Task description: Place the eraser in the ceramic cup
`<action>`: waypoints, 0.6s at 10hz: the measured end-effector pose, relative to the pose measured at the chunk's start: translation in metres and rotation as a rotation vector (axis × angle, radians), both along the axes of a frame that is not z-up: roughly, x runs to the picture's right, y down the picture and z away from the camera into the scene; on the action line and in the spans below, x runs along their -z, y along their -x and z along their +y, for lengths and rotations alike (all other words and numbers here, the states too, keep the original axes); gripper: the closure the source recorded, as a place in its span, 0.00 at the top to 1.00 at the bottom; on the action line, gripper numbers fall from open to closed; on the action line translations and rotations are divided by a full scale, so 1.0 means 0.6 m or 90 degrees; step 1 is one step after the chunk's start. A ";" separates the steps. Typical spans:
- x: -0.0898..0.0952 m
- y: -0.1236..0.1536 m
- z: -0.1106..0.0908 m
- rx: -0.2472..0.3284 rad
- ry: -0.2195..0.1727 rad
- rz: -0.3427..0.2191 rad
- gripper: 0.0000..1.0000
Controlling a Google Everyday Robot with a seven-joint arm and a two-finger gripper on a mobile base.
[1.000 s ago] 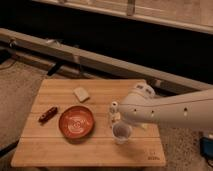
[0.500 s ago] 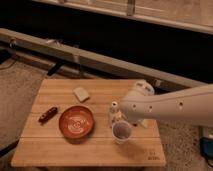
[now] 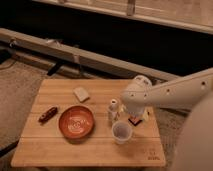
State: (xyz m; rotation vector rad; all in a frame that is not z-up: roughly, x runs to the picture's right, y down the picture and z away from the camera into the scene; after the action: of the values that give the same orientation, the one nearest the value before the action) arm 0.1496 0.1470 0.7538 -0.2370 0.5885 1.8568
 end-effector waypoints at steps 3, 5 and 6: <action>-0.059 -0.027 0.000 -0.005 0.016 0.029 0.80; -0.095 -0.043 0.006 -0.012 0.033 0.048 0.80; -0.111 -0.048 0.008 -0.014 0.042 0.054 0.80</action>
State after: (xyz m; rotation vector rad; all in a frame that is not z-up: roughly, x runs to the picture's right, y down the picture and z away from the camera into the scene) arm 0.1787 0.1516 0.8203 -0.2090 0.7083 1.8772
